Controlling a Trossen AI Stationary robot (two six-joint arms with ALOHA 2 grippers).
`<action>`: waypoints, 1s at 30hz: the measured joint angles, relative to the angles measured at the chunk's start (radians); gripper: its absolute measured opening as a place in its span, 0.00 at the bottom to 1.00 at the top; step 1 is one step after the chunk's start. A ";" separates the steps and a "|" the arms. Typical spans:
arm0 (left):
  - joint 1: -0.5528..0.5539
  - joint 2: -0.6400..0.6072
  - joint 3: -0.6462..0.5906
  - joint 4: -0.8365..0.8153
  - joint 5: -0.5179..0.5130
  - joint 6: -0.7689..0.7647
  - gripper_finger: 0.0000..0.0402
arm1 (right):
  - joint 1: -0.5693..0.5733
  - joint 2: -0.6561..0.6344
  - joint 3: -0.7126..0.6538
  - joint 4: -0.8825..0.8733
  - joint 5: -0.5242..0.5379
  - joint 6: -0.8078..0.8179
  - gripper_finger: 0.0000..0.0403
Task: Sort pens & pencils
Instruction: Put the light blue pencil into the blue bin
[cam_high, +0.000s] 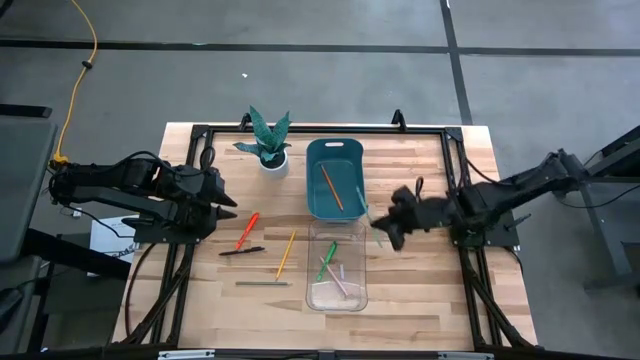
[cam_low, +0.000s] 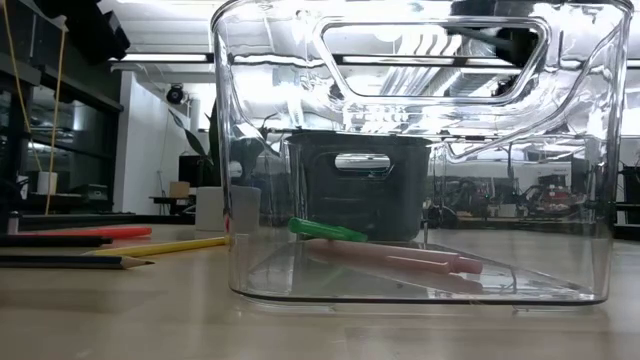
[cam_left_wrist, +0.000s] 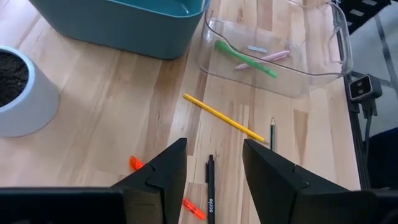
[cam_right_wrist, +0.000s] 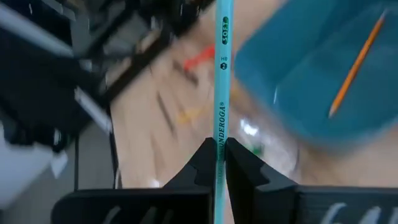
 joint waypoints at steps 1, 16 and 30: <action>0.000 0.000 0.000 0.000 0.004 0.007 0.36 | -0.031 0.000 0.000 0.023 0.001 -0.012 0.01; 0.000 0.000 0.000 0.009 0.090 0.121 0.36 | -0.405 0.173 0.000 0.259 -0.134 0.005 0.01; 0.000 0.000 0.000 -0.002 0.135 0.244 0.36 | -0.550 0.536 0.466 -0.108 -0.203 -0.148 0.01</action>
